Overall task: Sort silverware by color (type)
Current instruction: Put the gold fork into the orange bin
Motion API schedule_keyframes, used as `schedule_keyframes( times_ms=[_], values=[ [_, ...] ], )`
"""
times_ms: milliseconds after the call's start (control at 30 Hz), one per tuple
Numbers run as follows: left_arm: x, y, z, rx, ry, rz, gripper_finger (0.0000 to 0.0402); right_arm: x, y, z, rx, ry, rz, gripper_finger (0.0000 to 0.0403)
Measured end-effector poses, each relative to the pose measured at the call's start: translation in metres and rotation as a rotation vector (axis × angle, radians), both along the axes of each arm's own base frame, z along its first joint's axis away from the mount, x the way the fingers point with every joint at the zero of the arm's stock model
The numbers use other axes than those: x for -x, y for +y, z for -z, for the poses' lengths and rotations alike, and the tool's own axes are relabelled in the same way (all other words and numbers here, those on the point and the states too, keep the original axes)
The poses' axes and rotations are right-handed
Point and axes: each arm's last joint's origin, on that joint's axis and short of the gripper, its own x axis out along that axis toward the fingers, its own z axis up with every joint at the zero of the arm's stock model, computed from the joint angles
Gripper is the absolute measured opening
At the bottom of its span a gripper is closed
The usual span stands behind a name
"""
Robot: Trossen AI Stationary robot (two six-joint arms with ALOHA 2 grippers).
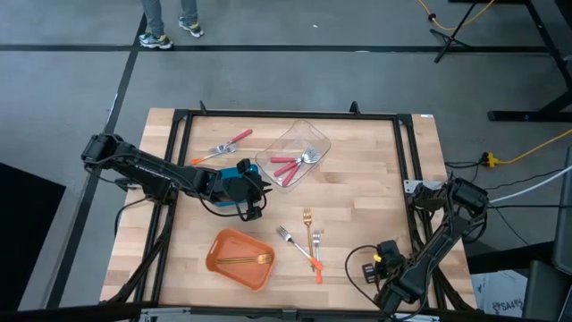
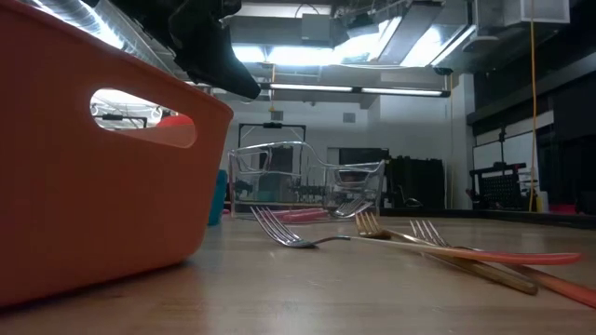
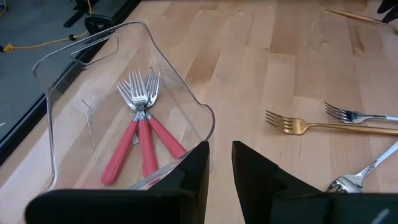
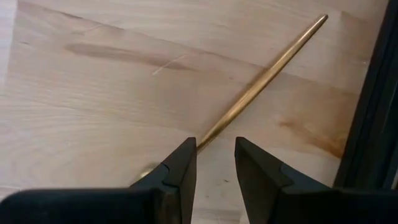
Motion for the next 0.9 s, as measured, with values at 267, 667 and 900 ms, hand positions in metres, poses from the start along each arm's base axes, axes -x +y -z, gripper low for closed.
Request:
schedule_keyframes(
  times_ms=[267, 667, 900],
  values=[
    [0.0, 0.001, 0.0, 0.0, 0.0, -0.002, 0.0063, -0.001, 0.001, 0.008, 0.025, 0.015, 0.0, 0.0105],
    [-0.001, 0.003, -0.001, 0.002, -0.009, -0.012, 0.0063, -0.003, 0.005, 0.017, 0.02, 0.012, -0.038, 0.0105],
    [-0.001, 0.003, -0.001, 0.003, -0.01, -0.011, 0.0063, -0.003, 0.005, 0.018, 0.016, 0.015, -0.053, 0.0105]
  ],
)
